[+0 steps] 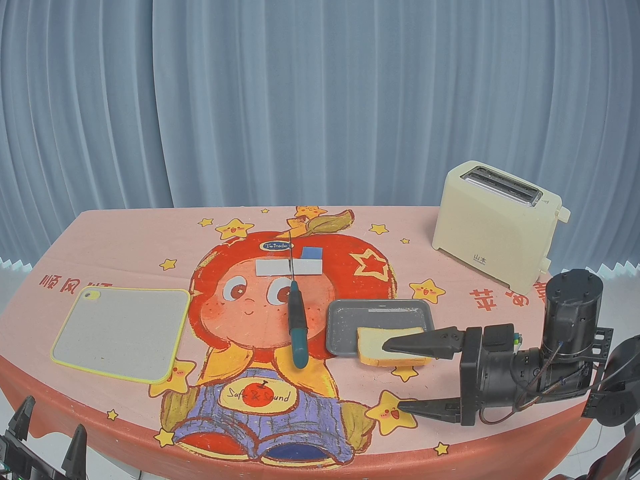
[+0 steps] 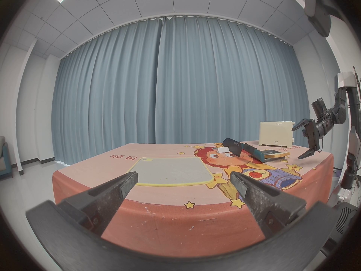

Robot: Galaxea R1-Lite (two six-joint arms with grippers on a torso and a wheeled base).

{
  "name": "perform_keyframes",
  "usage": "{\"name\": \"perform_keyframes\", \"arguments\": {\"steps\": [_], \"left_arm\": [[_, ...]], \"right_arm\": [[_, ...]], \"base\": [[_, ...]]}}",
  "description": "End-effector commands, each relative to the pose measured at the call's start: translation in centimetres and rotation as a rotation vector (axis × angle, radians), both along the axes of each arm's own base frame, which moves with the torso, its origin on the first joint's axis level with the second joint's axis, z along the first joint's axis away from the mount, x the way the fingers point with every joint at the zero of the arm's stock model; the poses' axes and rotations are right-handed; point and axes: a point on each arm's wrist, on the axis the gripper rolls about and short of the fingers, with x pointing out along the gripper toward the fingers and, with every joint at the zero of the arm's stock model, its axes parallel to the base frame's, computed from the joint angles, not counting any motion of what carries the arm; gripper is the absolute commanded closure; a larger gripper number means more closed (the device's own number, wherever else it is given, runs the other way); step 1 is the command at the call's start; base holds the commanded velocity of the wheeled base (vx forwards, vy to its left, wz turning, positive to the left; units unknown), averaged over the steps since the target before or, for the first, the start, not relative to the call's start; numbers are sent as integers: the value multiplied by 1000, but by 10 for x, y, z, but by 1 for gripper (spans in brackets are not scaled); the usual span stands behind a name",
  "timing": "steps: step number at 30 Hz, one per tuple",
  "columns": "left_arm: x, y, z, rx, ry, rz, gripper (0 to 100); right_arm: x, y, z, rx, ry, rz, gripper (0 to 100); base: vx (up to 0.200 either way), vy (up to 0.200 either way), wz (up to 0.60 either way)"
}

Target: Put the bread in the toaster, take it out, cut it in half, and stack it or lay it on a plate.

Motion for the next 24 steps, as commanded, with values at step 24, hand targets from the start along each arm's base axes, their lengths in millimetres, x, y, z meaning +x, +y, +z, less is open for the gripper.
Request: {"name": "perform_keyframes", "arguments": {"steps": [24], "left_arm": [[1, 0, -5, 0, 17, 1, 0]], "right_arm": [[48, 1, -17, -25, 48, -120, 0]], "base": [[0, 0, 0]]}}
